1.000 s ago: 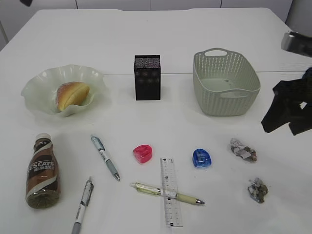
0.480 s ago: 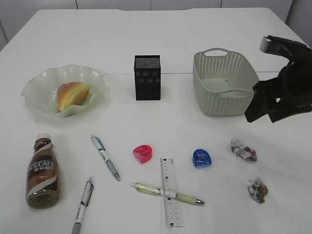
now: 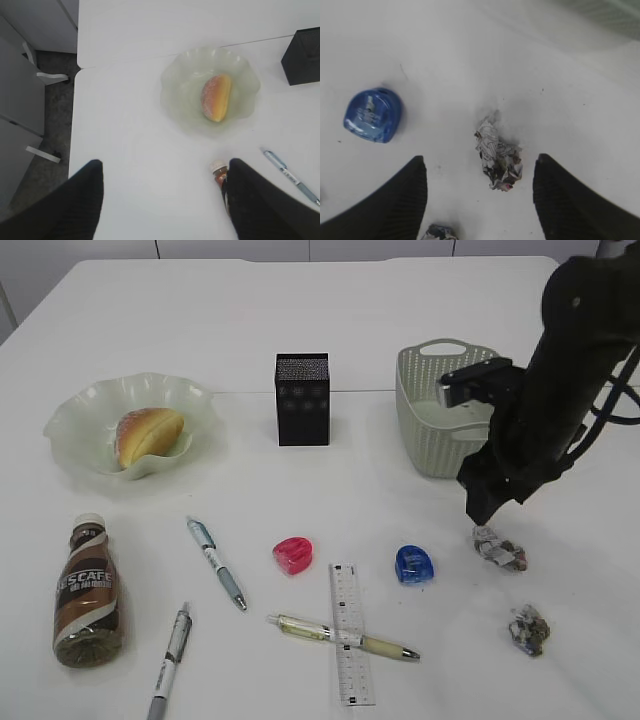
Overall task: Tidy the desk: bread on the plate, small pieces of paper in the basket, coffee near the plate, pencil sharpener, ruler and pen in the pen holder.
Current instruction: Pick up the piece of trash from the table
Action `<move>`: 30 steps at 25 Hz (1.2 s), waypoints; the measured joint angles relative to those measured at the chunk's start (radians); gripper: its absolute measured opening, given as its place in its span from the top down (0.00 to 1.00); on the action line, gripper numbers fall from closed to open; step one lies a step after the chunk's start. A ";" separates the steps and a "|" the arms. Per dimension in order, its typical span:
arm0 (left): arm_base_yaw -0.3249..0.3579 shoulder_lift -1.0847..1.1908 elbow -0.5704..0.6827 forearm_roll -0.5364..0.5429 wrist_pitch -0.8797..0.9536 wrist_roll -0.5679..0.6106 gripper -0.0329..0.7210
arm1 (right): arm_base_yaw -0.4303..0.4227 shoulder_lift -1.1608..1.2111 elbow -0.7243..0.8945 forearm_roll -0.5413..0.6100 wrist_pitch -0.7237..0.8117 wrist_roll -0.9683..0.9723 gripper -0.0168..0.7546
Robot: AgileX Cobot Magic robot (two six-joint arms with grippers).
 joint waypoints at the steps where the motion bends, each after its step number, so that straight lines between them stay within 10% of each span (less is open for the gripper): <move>1: 0.000 -0.007 0.010 0.004 0.000 0.000 0.21 | 0.009 0.023 0.000 -0.036 0.002 0.027 0.34; 24: 0.000 -0.019 0.022 0.006 0.000 0.000 0.21 | 0.020 0.180 -0.008 -0.130 -0.029 0.124 0.35; 30: 0.000 -0.019 0.022 0.006 0.000 0.000 0.21 | 0.020 0.180 -0.008 -0.130 -0.031 0.153 0.58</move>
